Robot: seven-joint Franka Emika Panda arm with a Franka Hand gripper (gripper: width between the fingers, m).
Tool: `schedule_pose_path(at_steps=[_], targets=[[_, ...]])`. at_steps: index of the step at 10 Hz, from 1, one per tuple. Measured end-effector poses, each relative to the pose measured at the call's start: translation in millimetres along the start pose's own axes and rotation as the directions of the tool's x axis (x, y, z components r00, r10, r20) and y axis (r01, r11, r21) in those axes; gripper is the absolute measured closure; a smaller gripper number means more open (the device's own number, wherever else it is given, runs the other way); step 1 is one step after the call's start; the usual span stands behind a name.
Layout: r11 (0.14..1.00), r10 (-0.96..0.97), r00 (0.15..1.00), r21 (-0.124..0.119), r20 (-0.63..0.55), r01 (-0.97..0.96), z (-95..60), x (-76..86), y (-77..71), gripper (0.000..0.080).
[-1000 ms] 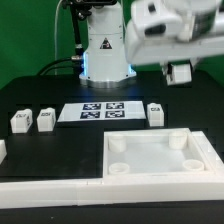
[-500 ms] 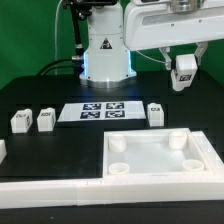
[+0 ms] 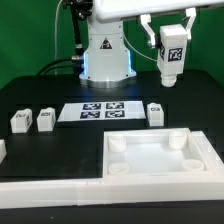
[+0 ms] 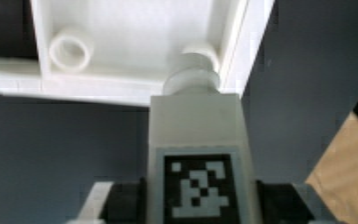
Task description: Assemble one leg
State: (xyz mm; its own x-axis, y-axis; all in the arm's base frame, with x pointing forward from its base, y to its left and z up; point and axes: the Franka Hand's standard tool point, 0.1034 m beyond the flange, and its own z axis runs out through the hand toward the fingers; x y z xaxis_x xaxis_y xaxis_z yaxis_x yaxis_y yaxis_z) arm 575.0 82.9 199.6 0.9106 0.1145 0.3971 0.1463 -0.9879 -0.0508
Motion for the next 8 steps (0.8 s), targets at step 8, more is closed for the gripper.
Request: schedule_pose_path(at_steps=[8], targets=[[1.0,-0.007,0.988,0.019,-0.156,0.01,50.0,12.4,-15.1,0.0508]])
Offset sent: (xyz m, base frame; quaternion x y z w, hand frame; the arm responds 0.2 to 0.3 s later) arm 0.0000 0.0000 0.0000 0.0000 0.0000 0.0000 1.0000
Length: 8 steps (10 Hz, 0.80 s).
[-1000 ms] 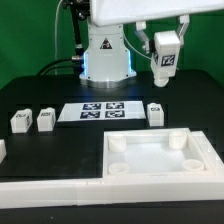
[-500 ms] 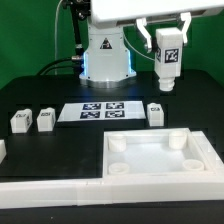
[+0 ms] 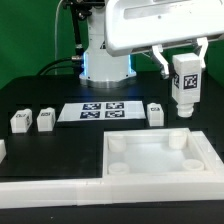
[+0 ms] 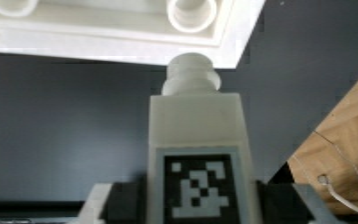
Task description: Assemble one leg
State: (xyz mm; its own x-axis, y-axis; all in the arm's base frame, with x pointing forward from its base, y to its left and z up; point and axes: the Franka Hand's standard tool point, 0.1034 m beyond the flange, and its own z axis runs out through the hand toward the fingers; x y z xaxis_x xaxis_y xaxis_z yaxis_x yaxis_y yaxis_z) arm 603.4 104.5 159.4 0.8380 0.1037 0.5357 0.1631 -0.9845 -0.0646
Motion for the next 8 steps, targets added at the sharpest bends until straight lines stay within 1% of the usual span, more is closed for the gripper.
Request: schedule_pose_path(at_steps=[1,3,6,7,8], targets=[[1.0,0.0,1.0,0.005,-0.004,0.0,8.6,-1.6,-2.8,0.0508],[1.0,0.0,1.0,0.003,-0.006,0.0,6.2,-0.1,-1.4,0.0508],[1.0,0.0,1.0,0.004,-0.007,0.0,8.6,-1.8,-2.2,0.0508],[1.0,-0.001,0.999,0.004,-0.033,0.001,17.1,-4.6,-5.3,0.0508],[1.0,0.005,1.0,0.004,-0.028,-0.005,27.3,-9.4,-4.3,0.0508]])
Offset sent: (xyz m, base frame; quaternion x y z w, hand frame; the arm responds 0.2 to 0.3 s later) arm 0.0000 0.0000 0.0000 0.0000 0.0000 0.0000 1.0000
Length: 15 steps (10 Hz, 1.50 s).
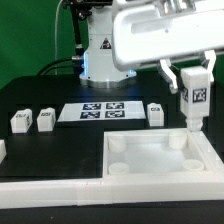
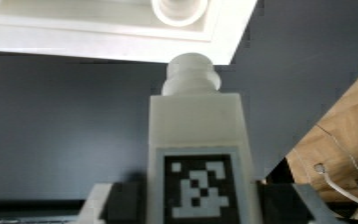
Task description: Assemble one leg
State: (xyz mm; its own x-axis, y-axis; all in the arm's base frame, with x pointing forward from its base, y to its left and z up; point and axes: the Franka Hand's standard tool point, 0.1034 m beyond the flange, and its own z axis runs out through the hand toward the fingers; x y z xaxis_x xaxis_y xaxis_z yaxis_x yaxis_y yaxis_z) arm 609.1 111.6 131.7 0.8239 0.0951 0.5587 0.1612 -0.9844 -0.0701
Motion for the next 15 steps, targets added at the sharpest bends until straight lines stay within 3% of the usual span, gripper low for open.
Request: schedule_pose_path(at_steps=[2,6,15], targets=[[1.0,0.012,1.0,-0.004,0.003,-0.012,6.9,-0.4,3.6,0.0508],[1.0,0.013,0.999,0.003,0.03,-0.013,23.7,-16.5,-0.3,0.0508],[1.0,0.019,0.998,0.002,0.052,-0.019,44.0,-26.3,5.4,0.0508]])
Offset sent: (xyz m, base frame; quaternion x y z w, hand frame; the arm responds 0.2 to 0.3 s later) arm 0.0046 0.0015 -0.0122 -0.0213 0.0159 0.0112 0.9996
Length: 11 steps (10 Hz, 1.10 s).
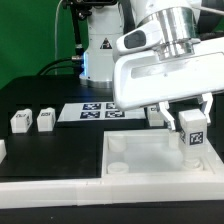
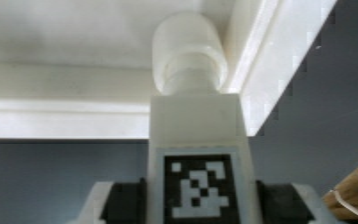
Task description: Assemble one leg
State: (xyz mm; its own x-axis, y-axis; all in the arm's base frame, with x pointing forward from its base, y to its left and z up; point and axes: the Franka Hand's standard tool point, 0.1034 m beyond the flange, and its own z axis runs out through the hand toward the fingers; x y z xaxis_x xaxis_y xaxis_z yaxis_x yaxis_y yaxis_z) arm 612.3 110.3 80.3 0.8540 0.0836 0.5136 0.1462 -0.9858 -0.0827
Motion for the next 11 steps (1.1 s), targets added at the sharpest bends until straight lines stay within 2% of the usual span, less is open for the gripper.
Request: schedule_pose_path(at_steps=[8,9,10,11], targets=[[1.0,0.018,0.999,-0.013,-0.032,-0.019,3.3,-2.5,-1.0,0.0502],[1.0,0.018,0.999,-0.013,-0.032,-0.019,3.3,-2.5,-1.0,0.0308],[1.0,0.018,0.999,-0.013,-0.032,-0.018,3.3,-2.5,-1.0,0.0197],[1.0,0.018,0.999,-0.013,-0.032,-0.018,3.3,-2.5,-1.0,0.0197]])
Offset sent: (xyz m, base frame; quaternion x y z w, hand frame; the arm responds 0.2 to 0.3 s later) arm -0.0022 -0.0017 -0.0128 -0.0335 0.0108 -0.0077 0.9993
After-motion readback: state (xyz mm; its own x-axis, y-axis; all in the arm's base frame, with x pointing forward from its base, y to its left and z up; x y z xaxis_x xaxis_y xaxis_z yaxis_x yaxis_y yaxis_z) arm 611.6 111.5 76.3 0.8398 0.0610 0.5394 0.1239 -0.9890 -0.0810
